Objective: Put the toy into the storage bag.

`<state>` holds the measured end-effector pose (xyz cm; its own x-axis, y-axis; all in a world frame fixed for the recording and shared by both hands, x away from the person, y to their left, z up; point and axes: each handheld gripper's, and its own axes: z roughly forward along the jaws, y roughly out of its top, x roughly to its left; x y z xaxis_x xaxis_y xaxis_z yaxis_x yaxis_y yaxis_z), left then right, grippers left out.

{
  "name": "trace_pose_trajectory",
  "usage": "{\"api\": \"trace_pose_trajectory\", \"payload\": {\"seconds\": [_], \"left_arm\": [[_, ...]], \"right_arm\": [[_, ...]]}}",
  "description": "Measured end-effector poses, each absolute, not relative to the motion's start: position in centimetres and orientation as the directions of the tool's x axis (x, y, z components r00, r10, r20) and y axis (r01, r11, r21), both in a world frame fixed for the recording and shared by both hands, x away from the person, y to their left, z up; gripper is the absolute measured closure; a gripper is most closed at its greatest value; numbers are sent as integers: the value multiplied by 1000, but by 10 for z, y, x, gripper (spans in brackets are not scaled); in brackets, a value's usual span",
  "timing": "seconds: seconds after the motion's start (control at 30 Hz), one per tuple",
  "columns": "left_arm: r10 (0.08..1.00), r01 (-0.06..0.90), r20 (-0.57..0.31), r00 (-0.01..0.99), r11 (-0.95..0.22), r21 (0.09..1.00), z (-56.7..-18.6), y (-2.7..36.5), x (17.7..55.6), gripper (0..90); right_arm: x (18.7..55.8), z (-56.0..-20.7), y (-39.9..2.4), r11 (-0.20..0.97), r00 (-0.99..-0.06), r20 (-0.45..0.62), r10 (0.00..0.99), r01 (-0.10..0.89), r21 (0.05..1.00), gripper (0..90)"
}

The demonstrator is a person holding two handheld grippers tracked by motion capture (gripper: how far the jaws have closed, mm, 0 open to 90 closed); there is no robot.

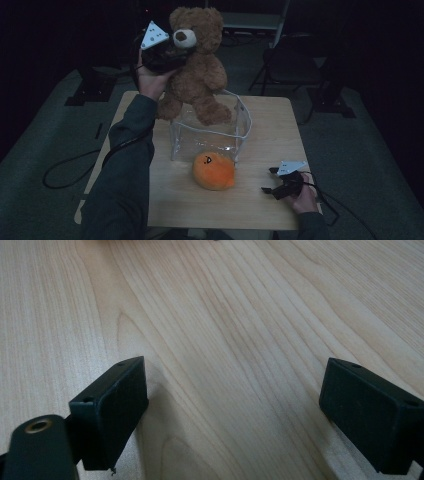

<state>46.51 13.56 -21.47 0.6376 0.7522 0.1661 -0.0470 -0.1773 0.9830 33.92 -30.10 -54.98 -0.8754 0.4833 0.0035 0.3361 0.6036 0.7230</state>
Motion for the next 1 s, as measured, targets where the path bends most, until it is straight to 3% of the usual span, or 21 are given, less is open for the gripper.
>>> {"api": "trace_pose_trajectory", "payload": {"seconds": [1.0], "left_arm": [[730,-69,186,658,-187,980,-235,90,480,481]], "right_arm": [[338,-550,-301,604,-875,3,484,337,722,114]]}}
